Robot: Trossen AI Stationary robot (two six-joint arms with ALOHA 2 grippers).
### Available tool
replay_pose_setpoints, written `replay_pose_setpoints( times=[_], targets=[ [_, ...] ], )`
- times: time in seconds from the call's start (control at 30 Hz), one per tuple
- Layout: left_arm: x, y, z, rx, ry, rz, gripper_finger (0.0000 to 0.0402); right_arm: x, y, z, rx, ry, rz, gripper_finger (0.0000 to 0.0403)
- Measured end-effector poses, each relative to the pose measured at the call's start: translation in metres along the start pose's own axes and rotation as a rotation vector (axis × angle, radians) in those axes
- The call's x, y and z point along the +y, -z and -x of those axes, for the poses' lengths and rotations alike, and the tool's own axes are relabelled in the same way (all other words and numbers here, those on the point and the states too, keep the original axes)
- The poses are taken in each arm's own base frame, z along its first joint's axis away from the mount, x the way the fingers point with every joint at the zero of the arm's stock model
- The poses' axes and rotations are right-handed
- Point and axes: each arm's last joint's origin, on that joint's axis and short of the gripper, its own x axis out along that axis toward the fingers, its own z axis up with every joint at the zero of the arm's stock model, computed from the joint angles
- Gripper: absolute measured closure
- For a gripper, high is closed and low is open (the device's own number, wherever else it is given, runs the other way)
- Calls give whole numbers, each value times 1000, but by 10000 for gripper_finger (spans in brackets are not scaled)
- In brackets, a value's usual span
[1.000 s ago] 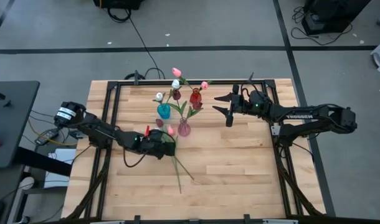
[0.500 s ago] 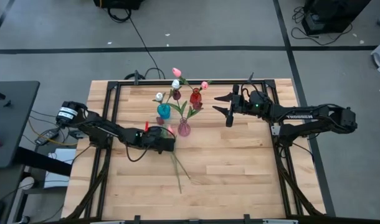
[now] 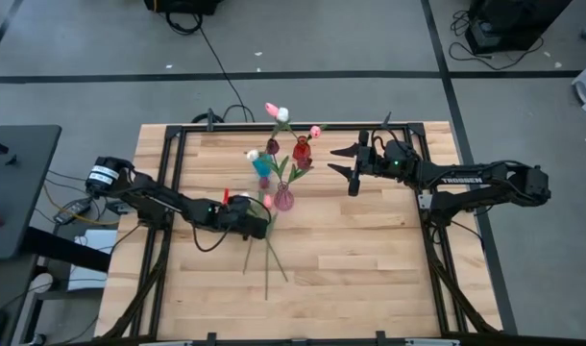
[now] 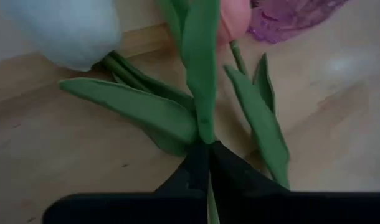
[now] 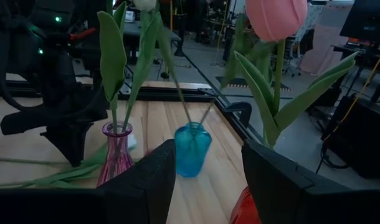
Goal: Sort flowers into vase by color
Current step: Put the dark red flower into the pink vase
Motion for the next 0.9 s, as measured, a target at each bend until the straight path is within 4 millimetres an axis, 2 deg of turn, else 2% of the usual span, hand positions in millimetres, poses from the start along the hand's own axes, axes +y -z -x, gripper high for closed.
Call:
replay_pose_setpoints(
  times=[0.57, 0.7, 0.9],
  targets=[
    [-16, 11, 25, -30, 24, -57, 397, 0, 1, 0, 11, -2, -10, 209],
    [-32, 6, 42, -31, 72, -177, 396, 0, 2, 0, 23, -4, -11, 209],
    [-52, -1, 76, 141, 144, -291, 396, 0, 2, 0, 25, -4, -11, 209]
  ],
)
